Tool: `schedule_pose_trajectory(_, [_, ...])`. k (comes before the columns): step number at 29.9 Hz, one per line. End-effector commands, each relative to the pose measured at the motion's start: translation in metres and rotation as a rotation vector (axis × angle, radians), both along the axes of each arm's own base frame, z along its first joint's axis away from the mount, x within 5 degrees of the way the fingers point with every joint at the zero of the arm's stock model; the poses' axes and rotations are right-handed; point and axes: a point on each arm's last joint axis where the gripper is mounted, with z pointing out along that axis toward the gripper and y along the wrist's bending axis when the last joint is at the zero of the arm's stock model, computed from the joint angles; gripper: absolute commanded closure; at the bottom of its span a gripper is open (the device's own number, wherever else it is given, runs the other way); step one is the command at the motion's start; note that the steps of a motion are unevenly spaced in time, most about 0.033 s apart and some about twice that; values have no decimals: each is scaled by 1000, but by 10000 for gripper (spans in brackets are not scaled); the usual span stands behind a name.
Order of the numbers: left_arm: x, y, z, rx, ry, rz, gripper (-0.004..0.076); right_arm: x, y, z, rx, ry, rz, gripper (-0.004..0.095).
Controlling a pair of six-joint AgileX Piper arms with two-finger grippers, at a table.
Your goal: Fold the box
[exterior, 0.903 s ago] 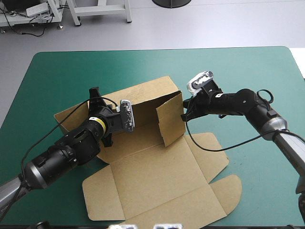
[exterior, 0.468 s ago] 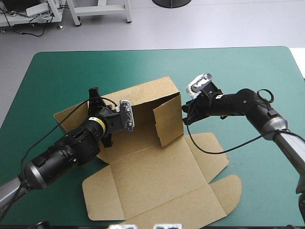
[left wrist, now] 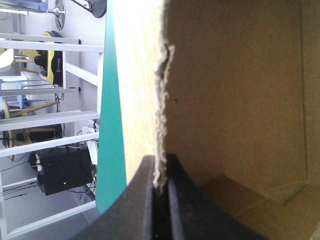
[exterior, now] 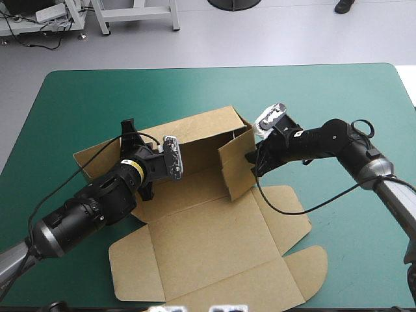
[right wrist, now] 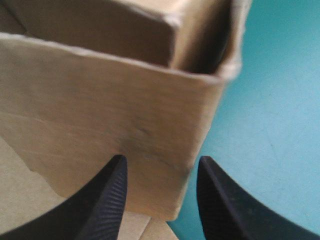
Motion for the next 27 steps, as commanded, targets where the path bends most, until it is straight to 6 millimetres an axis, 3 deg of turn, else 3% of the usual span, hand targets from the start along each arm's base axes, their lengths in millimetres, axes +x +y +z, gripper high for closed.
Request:
schedule_pose_trajectory(1, [-4, -2, 12, -66, -27, -18, 729, -8, 1, 28, 54, -68, 11, 486])
schedule_pose_trajectory(22, [-3, -3, 10, -62, -23, -18, 729, -2, 8, 34, 154, -139, -6, 486])
schedule_pose_trajectory(27, [-2, -3, 10, -60, -20, -18, 729, -7, 20, 34, 135, -159, 13, 487])
